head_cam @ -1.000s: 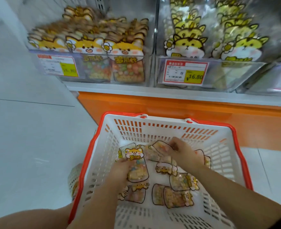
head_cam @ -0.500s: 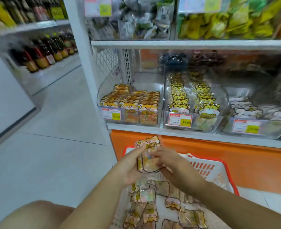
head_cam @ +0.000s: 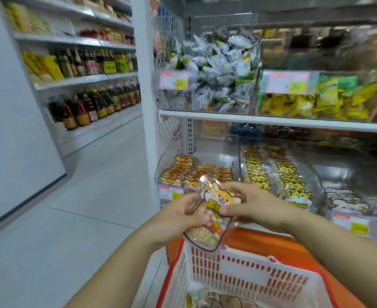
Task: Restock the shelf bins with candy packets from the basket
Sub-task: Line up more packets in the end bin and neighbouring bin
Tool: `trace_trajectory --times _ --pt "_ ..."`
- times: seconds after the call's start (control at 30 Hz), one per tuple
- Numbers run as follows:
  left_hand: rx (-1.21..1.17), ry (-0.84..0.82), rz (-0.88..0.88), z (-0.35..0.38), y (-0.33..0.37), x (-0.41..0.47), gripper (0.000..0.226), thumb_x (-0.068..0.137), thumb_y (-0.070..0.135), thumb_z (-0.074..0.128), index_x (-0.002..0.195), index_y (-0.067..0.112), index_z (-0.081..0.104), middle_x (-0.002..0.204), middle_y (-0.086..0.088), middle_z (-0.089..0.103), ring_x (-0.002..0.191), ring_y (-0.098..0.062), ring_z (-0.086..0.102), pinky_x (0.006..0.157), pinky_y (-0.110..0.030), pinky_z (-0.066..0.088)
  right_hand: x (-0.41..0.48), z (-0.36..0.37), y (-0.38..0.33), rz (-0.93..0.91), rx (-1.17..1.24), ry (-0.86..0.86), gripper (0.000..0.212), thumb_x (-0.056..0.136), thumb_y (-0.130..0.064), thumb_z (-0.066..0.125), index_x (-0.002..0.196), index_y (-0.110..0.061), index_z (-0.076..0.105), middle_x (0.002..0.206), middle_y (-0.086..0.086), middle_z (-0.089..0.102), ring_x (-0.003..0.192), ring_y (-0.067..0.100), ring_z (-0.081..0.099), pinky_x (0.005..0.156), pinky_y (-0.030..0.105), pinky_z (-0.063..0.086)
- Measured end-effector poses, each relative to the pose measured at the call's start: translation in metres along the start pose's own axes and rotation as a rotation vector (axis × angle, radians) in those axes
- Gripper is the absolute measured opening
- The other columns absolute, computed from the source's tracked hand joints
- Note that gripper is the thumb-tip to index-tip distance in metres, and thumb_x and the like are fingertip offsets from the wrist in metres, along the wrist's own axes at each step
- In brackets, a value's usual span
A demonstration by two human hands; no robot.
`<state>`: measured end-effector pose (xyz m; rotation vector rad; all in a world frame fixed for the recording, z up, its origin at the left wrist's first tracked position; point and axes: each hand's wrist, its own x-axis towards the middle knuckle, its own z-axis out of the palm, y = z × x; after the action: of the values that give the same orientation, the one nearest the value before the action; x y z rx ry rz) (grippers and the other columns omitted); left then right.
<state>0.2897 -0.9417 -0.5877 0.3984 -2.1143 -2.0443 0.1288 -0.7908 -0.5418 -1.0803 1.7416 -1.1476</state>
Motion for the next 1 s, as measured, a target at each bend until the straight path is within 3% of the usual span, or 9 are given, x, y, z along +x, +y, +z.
trace_trajectory --times 0.1,0.17,0.3,0.37,0.43,0.53,0.67,0.8,1.0 --pt "0.155 0.019 0.039 -0.013 0.004 0.014 0.049 0.089 0.008 0.070 0.134 0.019 0.055 0.128 0.004 0.068 0.119 -0.014 0.064 0.104 -0.040 0.050 0.015 -0.008 -0.011 -0.049 -0.211 -0.029 0.015 0.087 -0.011 0.075 0.097 -0.018 0.066 0.090 0.005 0.072 0.077 0.017 0.072 0.063 0.032 0.058" --pt "0.244 0.074 0.074 -0.022 0.007 0.026 0.047 0.085 0.021 0.072 0.130 0.024 0.058 0.124 0.007 0.069 0.117 -0.010 0.064 0.104 -0.038 0.050 0.031 -0.013 -0.017 -0.170 -0.486 0.083 0.010 0.086 -0.021 0.076 0.089 -0.023 0.067 0.089 0.003 0.072 0.081 0.020 0.069 0.074 0.043 0.058" --pt "0.490 0.345 0.214 -0.044 0.018 0.057 0.036 0.092 0.017 0.069 0.123 0.032 0.059 0.122 0.017 0.063 0.110 0.014 0.056 0.098 -0.011 0.042 0.052 -0.021 -0.026 -0.333 -0.657 0.384 0.017 0.091 -0.016 0.069 0.086 -0.031 0.065 0.075 -0.014 0.071 0.063 0.002 0.061 0.061 0.022 0.047" --pt "0.589 0.455 0.247 -0.062 0.020 0.079 0.040 0.094 0.013 0.065 0.131 0.027 0.060 0.127 0.011 0.063 0.115 0.001 0.059 0.104 -0.027 0.047 0.066 -0.031 -0.025 -0.391 -0.777 0.540 0.013 0.092 -0.018 0.068 0.097 -0.030 0.067 0.079 -0.010 0.072 0.070 0.002 0.063 0.062 0.019 0.046" --pt "0.747 0.447 0.217 -0.074 0.025 0.099 0.040 0.095 0.012 0.061 0.132 0.024 0.062 0.131 0.004 0.063 0.117 -0.014 0.061 0.105 -0.037 0.047 0.082 -0.038 -0.025 -0.402 -0.851 0.617 0.014 0.093 -0.022 0.067 0.106 -0.027 0.066 0.085 -0.009 0.072 0.079 0.009 0.066 0.068 0.028 0.052" --pt "1.043 0.390 0.240 -0.086 0.028 0.131 0.039 0.096 0.008 0.053 0.131 0.020 0.064 0.131 -0.004 0.063 0.122 -0.023 0.056 0.104 -0.034 0.043 0.105 -0.045 -0.027 -0.392 -0.788 0.644 0.015 0.093 -0.022 0.067 0.106 -0.029 0.066 0.086 -0.013 0.072 0.080 0.005 0.066 0.072 0.032 0.055" --pt "1.186 0.416 0.134 -0.104 0.024 0.170 0.039 0.095 0.001 0.044 0.126 0.015 0.063 0.125 -0.008 0.056 0.114 -0.028 0.059 0.093 -0.037 0.049 0.123 -0.050 -0.019 -0.409 -0.682 0.636 0.021 0.093 -0.019 0.066 0.103 -0.037 0.065 0.089 -0.022 0.070 0.082 -0.001 0.066 0.074 0.025 0.055" --pt "1.395 0.365 0.019 -0.117 0.013 0.204 0.041 0.094 0.006 0.043 0.130 0.014 0.060 0.130 -0.007 0.054 0.113 -0.030 0.060 0.092 -0.040 0.052 0.151 -0.066 -0.005 -0.430 -0.946 0.639 0.024 0.090 -0.016 0.068 0.110 -0.029 0.068 0.096 -0.010 0.073 0.089 0.015 0.070 0.075 0.039 0.058" --pt "1.480 0.183 -0.101 -0.126 0.009 0.230 0.043 0.095 0.014 0.045 0.136 0.020 0.056 0.141 -0.007 0.052 0.122 -0.030 0.055 0.100 -0.040 0.047 0.217 -0.084 0.009 -0.206 -1.161 0.482 0.031 0.094 -0.017 0.056 0.120 -0.034 0.057 0.104 -0.002 0.069 0.090 0.021 0.067 0.079 0.036 0.057"
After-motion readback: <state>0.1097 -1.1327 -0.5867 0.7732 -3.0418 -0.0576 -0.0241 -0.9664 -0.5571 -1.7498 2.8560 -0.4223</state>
